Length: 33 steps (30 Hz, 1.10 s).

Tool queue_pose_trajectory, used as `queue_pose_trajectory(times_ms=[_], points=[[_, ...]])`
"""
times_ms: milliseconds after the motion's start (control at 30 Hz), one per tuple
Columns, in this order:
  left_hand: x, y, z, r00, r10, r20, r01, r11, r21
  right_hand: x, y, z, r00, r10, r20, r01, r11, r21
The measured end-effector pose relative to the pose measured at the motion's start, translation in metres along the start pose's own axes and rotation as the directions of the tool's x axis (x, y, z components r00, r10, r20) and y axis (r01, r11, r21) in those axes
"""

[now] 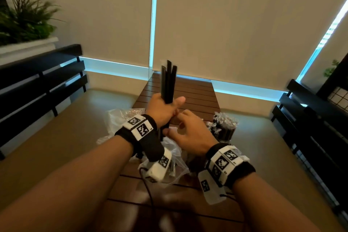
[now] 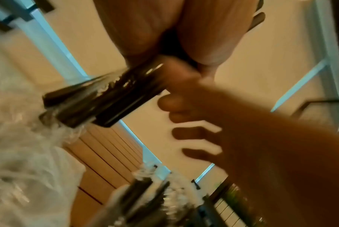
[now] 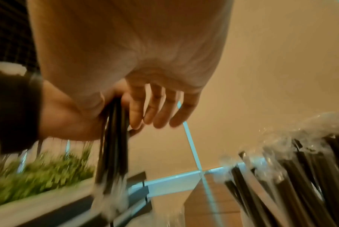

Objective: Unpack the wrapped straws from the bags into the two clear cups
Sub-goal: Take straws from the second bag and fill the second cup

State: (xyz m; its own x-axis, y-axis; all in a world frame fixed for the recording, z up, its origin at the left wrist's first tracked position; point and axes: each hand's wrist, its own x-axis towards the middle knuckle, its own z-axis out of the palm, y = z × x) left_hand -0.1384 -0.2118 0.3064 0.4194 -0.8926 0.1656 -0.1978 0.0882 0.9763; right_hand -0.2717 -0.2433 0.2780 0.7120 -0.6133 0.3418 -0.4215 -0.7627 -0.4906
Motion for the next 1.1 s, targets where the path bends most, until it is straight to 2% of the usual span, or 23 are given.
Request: queue_pose_trajectory(times_ms=[67,133,167,200,233,267,333,400,467,567,633,700,767,833,900,967,1033,1100], points=[[0.0,-0.004,-0.003,0.994,0.105,0.02,-0.106,0.951,0.29,0.005,0.001,-0.023,0.973,0.016,-0.228,-0.009,0.999,0.035],[-0.001,-0.01,-0.002,0.988,0.144,0.059,-0.155,0.876,0.457,0.012,-0.005,-0.05,0.872,0.09,-0.481,-0.002,0.983,0.181],[-0.002,-0.014,-0.001,0.987,0.146,0.075,-0.163,0.852,0.498,0.017,-0.008,-0.062,0.82,0.123,-0.559,0.016,0.971,0.237],[-0.003,-0.017,0.0,0.986,0.145,0.087,-0.169,0.83,0.531,0.021,-0.013,-0.071,0.791,0.139,-0.596,0.03,0.964,0.264],[-0.003,-0.021,0.001,0.984,0.145,0.106,-0.18,0.814,0.552,0.025,-0.016,-0.076,0.79,0.136,-0.598,0.033,0.964,0.263],[-0.004,-0.022,0.002,0.98,0.149,0.129,-0.196,0.802,0.564,0.028,-0.019,-0.077,0.814,0.122,-0.568,0.025,0.969,0.245],[-0.005,-0.02,0.008,0.968,0.17,0.183,-0.244,0.799,0.55,0.033,-0.022,-0.067,0.896,0.098,-0.434,-0.02,0.983,0.181],[-0.006,-0.019,0.015,0.959,0.173,0.224,-0.271,0.787,0.554,0.032,-0.021,-0.051,0.942,0.107,-0.318,-0.067,0.989,0.134],[-0.008,-0.019,0.018,0.959,0.164,0.23,-0.271,0.771,0.576,0.03,-0.016,-0.042,0.942,0.129,-0.311,-0.079,0.982,0.169],[-0.005,-0.022,0.019,0.967,0.169,0.19,-0.247,0.803,0.542,0.024,-0.004,-0.038,0.922,0.202,-0.331,-0.072,0.928,0.365],[-0.001,-0.018,0.021,0.975,0.182,0.128,-0.222,0.833,0.508,0.022,0.002,-0.033,0.924,0.269,-0.273,-0.115,0.873,0.474],[0.003,-0.009,0.027,0.968,0.214,0.131,-0.251,0.826,0.505,0.022,0.006,-0.029,0.929,0.288,-0.231,-0.14,0.853,0.502],[0.004,-0.004,0.036,0.957,0.236,0.168,-0.29,0.816,0.5,0.025,0.007,-0.031,0.913,0.309,-0.266,-0.133,0.842,0.522],[0.005,-0.004,0.044,0.96,0.21,0.184,-0.272,0.854,0.444,0.029,0.009,-0.036,0.898,0.322,-0.298,-0.124,0.838,0.531],[0.006,-0.005,0.05,0.964,0.165,0.21,-0.239,0.883,0.404,0.03,0.012,-0.038,0.882,0.326,-0.34,-0.135,0.866,0.481],[0.006,-0.008,0.056,0.948,0.118,0.295,-0.237,0.879,0.413,0.028,0.017,-0.04,0.856,0.326,-0.402,-0.15,0.9,0.41],[0.009,-0.017,0.058,0.921,0.056,0.386,-0.242,0.858,0.452,0.026,0.027,-0.044,0.805,0.36,-0.472,-0.177,0.904,0.388],[0.014,-0.036,0.054,0.908,-0.034,0.418,-0.219,0.812,0.541,0.024,0.038,-0.052,0.723,0.443,-0.53,-0.212,0.873,0.44]])
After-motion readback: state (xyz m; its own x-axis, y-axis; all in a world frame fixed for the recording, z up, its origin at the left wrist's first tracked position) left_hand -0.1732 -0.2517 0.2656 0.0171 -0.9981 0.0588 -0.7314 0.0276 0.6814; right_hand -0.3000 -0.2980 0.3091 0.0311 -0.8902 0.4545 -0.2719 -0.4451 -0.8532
